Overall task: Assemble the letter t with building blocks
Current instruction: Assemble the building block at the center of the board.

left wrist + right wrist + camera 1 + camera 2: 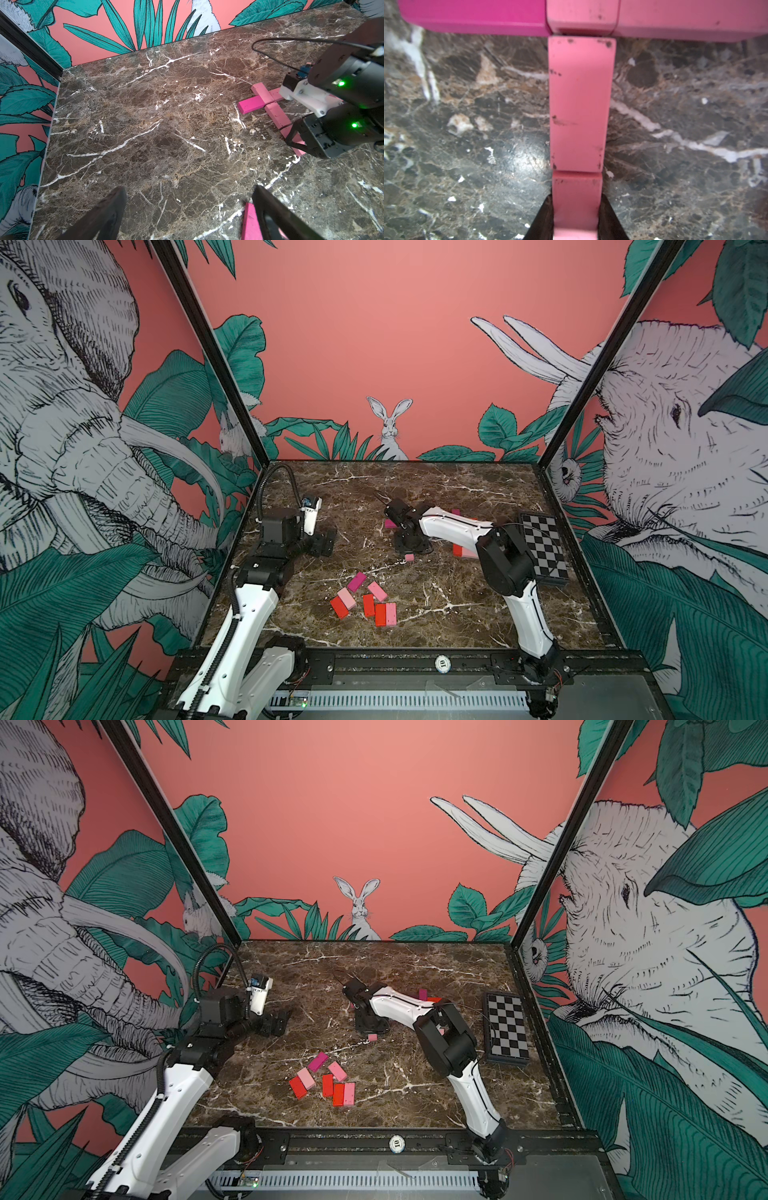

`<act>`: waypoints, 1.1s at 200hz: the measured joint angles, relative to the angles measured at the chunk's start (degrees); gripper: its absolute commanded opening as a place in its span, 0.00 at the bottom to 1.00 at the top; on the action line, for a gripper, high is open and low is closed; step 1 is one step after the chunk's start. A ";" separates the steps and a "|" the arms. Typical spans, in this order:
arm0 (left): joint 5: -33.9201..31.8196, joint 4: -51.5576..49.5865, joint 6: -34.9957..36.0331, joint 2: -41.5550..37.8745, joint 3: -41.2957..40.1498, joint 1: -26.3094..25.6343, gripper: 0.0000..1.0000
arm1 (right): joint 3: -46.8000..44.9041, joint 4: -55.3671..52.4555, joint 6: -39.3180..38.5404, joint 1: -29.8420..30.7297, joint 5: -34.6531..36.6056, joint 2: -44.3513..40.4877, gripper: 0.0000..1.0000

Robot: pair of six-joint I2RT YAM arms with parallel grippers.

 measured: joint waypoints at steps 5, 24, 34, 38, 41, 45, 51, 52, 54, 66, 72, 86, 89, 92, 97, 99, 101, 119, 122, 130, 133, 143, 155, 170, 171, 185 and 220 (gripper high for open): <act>0.00 0.00 0.00 0.00 -0.02 0.00 0.97 | 0.00 0.02 0.09 0.00 0.02 0.00 0.30; 0.00 0.00 0.00 0.00 0.00 0.00 0.97 | 0.04 0.02 0.15 -0.02 0.02 0.00 0.30; 0.00 0.00 0.00 0.00 0.00 0.00 0.97 | 0.22 0.02 0.20 -0.02 0.17 0.11 0.30; 0.00 0.00 0.00 0.00 0.00 0.00 0.97 | 0.35 0.02 0.22 -0.07 0.24 0.17 0.30; 0.00 0.00 0.00 0.00 -0.02 0.00 0.97 | 0.42 0.04 0.24 -0.09 0.28 0.24 0.31; 0.00 0.00 0.00 0.00 -0.02 0.00 0.97 | 0.48 0.09 0.26 -0.13 0.39 0.28 0.30; 0.00 0.00 0.00 0.00 0.00 0.00 0.97 | 0.59 0.09 0.33 -0.20 0.42 0.35 0.30; 0.00 0.00 0.00 0.00 0.00 0.00 0.97 | 0.61 0.09 0.33 -0.22 0.42 0.35 0.30; 0.00 0.00 0.00 0.00 0.00 0.00 0.97 | 0.61 0.11 0.33 -0.22 0.42 0.37 0.31; 0.00 0.00 0.00 0.00 0.00 0.00 0.97 | 0.61 0.24 0.35 -0.31 0.52 0.39 0.31; 0.00 0.00 0.00 0.00 0.00 0.00 0.97 | 0.61 0.26 0.37 -0.31 0.55 0.39 0.31; 0.00 0.00 0.00 0.00 0.00 0.00 0.97 | 0.61 0.28 0.37 -0.31 0.59 0.42 0.31; 0.00 0.00 0.00 0.00 0.00 0.00 0.97 | 0.61 0.28 0.37 -0.31 0.59 0.42 0.31; 0.00 0.00 0.00 0.00 0.00 0.00 0.97 | 0.61 0.28 0.37 -0.31 0.59 0.42 0.31; 0.00 0.00 0.00 0.00 0.00 0.00 0.97 | 0.61 0.28 0.39 -0.31 0.59 0.42 0.32; 0.00 0.00 0.00 0.00 0.00 0.00 0.97 | 0.61 0.28 0.37 -0.31 0.59 0.42 0.32; 0.00 0.00 0.00 0.00 0.00 0.00 0.97 | 0.61 0.26 0.39 -0.31 0.59 0.42 0.32; 0.00 0.00 0.00 0.00 0.00 0.00 0.97 | 0.61 0.28 0.37 -0.31 0.61 0.44 0.38; 0.00 0.00 0.00 0.00 0.00 0.00 0.97 | 0.61 0.33 0.52 -0.33 0.61 0.44 0.39; 0.00 0.00 0.00 0.00 0.00 0.00 0.97 | 0.61 0.55 0.37 -0.33 0.59 0.44 0.43; 0.00 0.00 0.00 0.00 0.00 0.00 0.97 | 0.61 0.63 0.33 -0.33 0.59 0.44 0.44; 0.00 0.00 0.00 0.00 0.00 0.00 0.97 | 0.61 0.96 0.42 -0.33 0.57 0.44 0.48; 0.00 0.00 0.00 0.00 0.00 0.00 0.97 | 0.61 1.20 0.39 -0.35 0.48 0.44 0.51; 0.00 0.00 0.00 0.07 0.00 0.00 0.97 | 0.61 1.36 0.33 -0.35 0.37 0.44 0.53; 0.00 0.00 0.00 0.09 0.00 0.00 0.97 | 0.61 1.38 0.33 -0.35 0.37 0.44 0.53; 0.00 0.00 0.00 0.17 0.00 0.00 0.97 | 0.61 1.51 0.33 -0.35 0.15 0.44 0.55; 0.00 -0.02 0.00 0.20 0.00 0.00 0.97 | 0.61 1.79 0.28 -0.37 -1.01 0.33 0.61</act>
